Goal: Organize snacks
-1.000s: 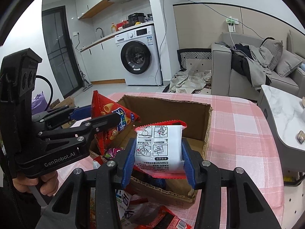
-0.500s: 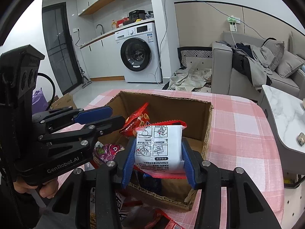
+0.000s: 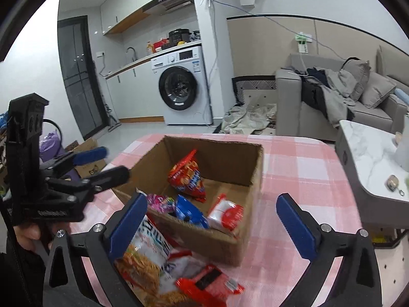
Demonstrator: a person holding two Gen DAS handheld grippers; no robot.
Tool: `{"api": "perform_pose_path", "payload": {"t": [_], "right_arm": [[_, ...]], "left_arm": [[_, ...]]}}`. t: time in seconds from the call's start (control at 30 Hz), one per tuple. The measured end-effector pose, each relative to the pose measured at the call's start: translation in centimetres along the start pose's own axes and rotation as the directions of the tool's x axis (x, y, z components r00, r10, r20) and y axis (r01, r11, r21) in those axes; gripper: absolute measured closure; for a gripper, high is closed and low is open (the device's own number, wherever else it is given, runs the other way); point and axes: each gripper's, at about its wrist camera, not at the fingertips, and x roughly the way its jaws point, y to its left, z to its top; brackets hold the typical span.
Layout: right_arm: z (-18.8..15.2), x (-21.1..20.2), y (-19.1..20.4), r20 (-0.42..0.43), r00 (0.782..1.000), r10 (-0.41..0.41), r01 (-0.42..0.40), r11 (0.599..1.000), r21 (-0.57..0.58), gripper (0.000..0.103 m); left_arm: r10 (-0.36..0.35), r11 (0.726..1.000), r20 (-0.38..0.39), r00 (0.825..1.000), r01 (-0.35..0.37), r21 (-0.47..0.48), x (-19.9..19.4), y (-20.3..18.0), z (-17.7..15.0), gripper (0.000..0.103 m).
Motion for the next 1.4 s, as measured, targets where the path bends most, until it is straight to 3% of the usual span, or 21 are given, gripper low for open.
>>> {"api": "perform_pose_path", "payload": {"t": [0.1, 0.4, 0.77, 1.03, 1.2, 1.3, 1.4], "right_arm": [[-1.5, -1.8, -0.2, 0.015, 0.999, -0.035, 0.035, 0.999, 0.003, 0.0], [-5.8, -4.0, -1.1, -0.042, 0.998, -0.046, 0.048, 0.997, 0.056, 0.0], [-7.0, -3.2, -1.2, -0.098, 0.992, -0.079, 0.082, 0.996, 0.031, 0.0], [-8.1, -0.1, -2.0, -0.215, 0.973, -0.081, 0.105, 0.99, 0.098, 0.0], [-8.5, 0.8, -2.7, -0.223, 0.975, -0.006, 0.045, 0.984, 0.171, 0.0], [-8.7, 1.5, -2.2, -0.239, 0.97, -0.033, 0.073, 0.984, 0.161, 0.0], [-9.1, 2.1, -1.7, -0.242, 0.97, -0.01, 0.051, 0.985, 0.163, 0.0]], "left_arm": [[-0.024, 0.999, -0.005, 1.0, 0.024, -0.024, -1.8, 0.8, -1.2, 0.001], [0.002, 1.0, -0.052, 0.999, -0.003, -0.019, -4.9, 2.2, -5.4, 0.001], [0.011, 1.0, -0.132, 0.991, -0.012, -0.001, -3.3, 1.5, -8.2, 0.001], [-0.017, 1.0, -0.201, 0.979, 0.019, 0.008, -1.7, 1.1, -8.7, 0.001], [-0.009, 1.0, -0.211, 0.978, 0.015, 0.024, -1.2, 0.7, -9.0, 0.001], [-0.007, 0.999, -0.218, 0.976, 0.014, 0.031, -1.0, 0.5, -9.1, 0.001], [-0.007, 0.999, -0.227, 0.974, 0.017, 0.042, -0.8, 0.3, -9.3, 0.001]]}}
